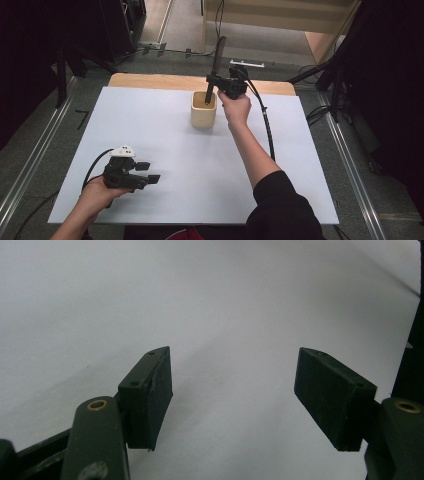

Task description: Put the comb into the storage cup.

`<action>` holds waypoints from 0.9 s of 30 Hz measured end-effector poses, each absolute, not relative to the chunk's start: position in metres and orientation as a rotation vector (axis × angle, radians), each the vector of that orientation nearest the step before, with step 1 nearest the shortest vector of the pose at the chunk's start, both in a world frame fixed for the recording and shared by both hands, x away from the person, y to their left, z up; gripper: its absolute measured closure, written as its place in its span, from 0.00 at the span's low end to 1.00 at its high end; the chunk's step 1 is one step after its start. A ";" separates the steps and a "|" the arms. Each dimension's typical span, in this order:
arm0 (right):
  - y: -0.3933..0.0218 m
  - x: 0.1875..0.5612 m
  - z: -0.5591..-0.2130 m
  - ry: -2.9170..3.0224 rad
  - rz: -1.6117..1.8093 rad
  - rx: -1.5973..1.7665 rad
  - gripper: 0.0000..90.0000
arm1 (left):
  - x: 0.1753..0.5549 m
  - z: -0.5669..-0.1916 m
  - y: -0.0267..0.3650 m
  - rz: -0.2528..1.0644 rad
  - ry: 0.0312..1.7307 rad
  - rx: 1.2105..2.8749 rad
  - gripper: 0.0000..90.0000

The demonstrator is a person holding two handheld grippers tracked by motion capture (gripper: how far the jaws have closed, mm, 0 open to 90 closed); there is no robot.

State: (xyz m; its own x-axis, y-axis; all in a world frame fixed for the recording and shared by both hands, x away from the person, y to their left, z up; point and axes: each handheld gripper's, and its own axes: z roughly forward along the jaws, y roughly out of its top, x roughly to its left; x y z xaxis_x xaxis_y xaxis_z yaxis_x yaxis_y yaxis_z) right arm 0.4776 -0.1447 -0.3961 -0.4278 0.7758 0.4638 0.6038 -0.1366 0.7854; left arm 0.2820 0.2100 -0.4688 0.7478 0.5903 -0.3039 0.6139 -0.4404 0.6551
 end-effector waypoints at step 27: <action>-0.138 0.466 -0.424 1.936 1.608 1.534 0.77 | 0.282 -0.469 0.210 -0.038 0.898 2.160 0.36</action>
